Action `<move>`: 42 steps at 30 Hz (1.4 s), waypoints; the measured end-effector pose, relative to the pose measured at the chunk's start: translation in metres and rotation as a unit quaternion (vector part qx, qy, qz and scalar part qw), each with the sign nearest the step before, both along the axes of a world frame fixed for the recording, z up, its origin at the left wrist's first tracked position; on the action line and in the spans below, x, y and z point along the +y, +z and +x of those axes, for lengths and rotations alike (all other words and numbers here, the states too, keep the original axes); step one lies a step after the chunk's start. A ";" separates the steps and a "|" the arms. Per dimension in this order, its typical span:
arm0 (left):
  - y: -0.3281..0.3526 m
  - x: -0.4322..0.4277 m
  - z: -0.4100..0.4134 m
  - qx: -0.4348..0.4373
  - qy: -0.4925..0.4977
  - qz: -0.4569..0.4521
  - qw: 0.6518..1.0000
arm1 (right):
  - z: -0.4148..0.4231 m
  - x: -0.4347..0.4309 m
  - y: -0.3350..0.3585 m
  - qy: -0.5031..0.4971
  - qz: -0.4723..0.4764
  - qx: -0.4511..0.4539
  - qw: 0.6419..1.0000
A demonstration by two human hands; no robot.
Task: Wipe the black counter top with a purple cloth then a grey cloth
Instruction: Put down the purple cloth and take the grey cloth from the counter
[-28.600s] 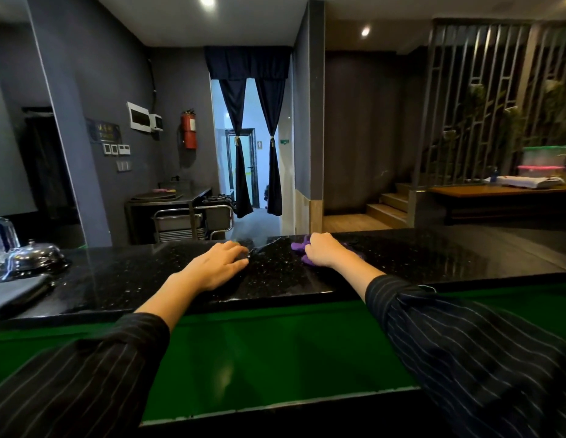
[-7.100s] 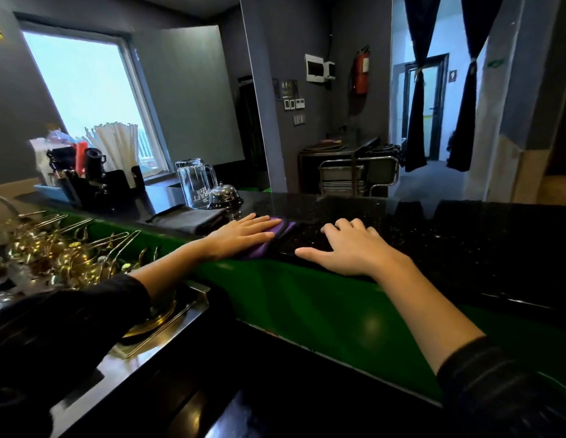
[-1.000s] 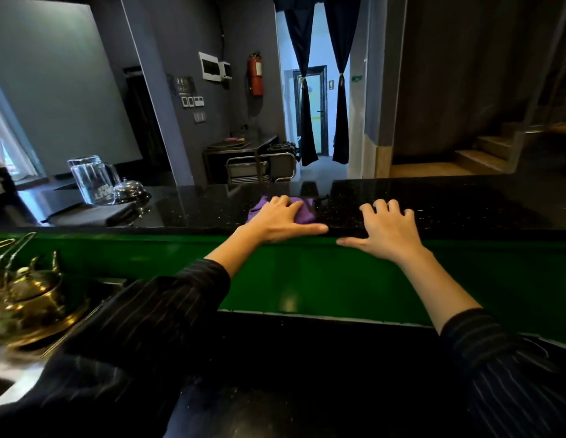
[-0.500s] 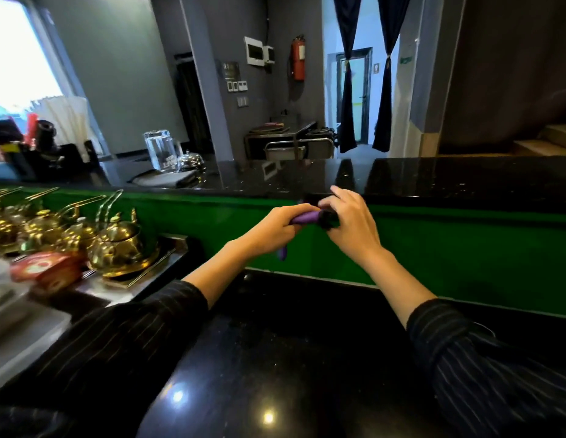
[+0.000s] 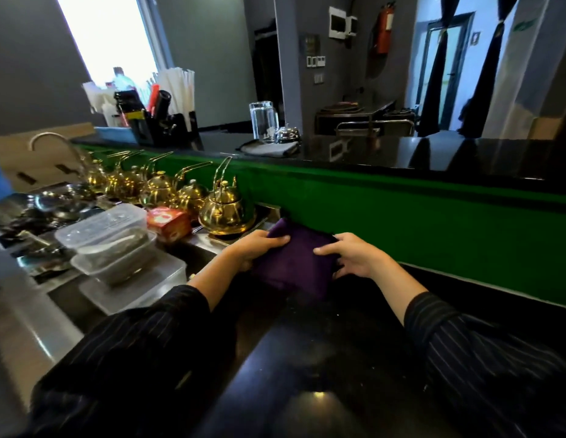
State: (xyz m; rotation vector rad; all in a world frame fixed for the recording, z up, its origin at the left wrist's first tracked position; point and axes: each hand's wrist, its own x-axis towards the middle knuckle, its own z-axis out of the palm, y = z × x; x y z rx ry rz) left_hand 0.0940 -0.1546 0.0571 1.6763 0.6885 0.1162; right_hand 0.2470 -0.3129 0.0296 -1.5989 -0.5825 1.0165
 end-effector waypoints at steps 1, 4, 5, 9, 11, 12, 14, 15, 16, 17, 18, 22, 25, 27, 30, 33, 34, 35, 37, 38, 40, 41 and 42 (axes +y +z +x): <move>-0.003 0.016 -0.008 0.019 0.015 -0.010 1.000 | -0.010 0.015 -0.002 0.011 0.005 0.017 1.000; -0.003 0.062 -0.032 0.064 0.029 0.014 0.997 | -0.038 0.066 -0.007 0.029 0.004 -0.004 1.000; -0.002 0.076 -0.040 0.079 0.030 0.039 0.996 | -0.045 0.084 -0.008 0.022 0.001 -0.018 1.000; -0.004 0.133 -0.056 0.142 0.040 0.181 0.972 | -0.069 0.151 -0.016 -0.024 0.004 -0.048 0.999; -0.007 0.145 -0.061 0.159 0.053 0.248 0.954 | -0.075 0.170 -0.023 -0.044 -0.004 -0.068 0.997; -0.010 0.154 -0.063 0.167 0.057 0.268 0.947 | -0.079 0.182 -0.028 -0.058 -0.008 -0.085 0.995; -0.021 0.171 -0.068 0.182 0.062 0.284 0.939 | -0.085 0.198 -0.038 -0.071 -0.012 -0.121 0.990; -0.025 0.176 -0.071 0.188 0.061 0.287 0.937 | -0.087 0.205 -0.042 -0.079 -0.013 -0.140 0.987; -0.029 0.180 -0.073 0.193 0.056 0.290 0.936 | -0.088 0.210 -0.046 -0.090 -0.014 -0.162 0.983; -0.032 0.185 -0.075 0.198 0.051 0.292 0.934 | -0.088 0.215 -0.048 -0.097 -0.016 -0.183 0.978; -0.035 0.189 -0.076 0.203 0.047 0.293 0.933 | -0.088 0.219 -0.050 -0.097 -0.022 -0.203 0.974; -0.038 0.199 -0.078 0.236 0.032 0.273 0.932 | -0.086 0.226 -0.054 -0.058 -0.071 -0.282 0.955; -0.033 0.200 -0.077 0.235 0.009 0.349 0.907 | -0.081 0.225 -0.048 -0.019 -0.102 -0.284 0.953; -0.024 0.200 -0.069 0.199 0.001 0.433 0.879 | -0.073 0.225 -0.039 0.008 -0.124 -0.295 0.947; 0.003 0.196 -0.045 0.122 -0.031 0.441 0.889 | -0.056 0.229 -0.017 -0.003 -0.109 -0.347 0.931; 0.038 0.192 -0.008 0.023 -0.042 0.440 0.897 | -0.034 0.235 0.023 -0.026 -0.067 -0.446 0.892; 0.050 0.192 0.006 -0.017 -0.040 0.442 0.896 | -0.026 0.237 0.038 -0.037 -0.050 -0.484 0.873; 0.061 0.194 0.020 -0.058 -0.035 0.446 0.892 | -0.019 0.239 0.053 -0.052 -0.033 -0.520 0.852; 0.081 0.204 0.053 -0.135 -0.009 0.474 0.870 | -0.004 0.244 0.079 -0.105 -0.003 -0.598 0.795; 0.090 0.211 0.070 -0.158 0.002 0.492 0.856 | 0.004 0.247 0.090 -0.136 0.005 -0.640 0.756; 0.105 0.227 0.102 -0.163 0.000 0.537 0.828 | 0.021 0.257 0.110 -0.159 -0.001 -0.710 0.686; 0.111 0.234 0.116 -0.145 -0.013 0.561 0.815 | 0.031 0.263 0.117 -0.144 -0.029 -0.733 0.664; 0.114 0.240 0.129 -0.118 -0.033 0.578 0.807 | 0.042 0.268 0.122 -0.114 -0.075 -0.742 0.657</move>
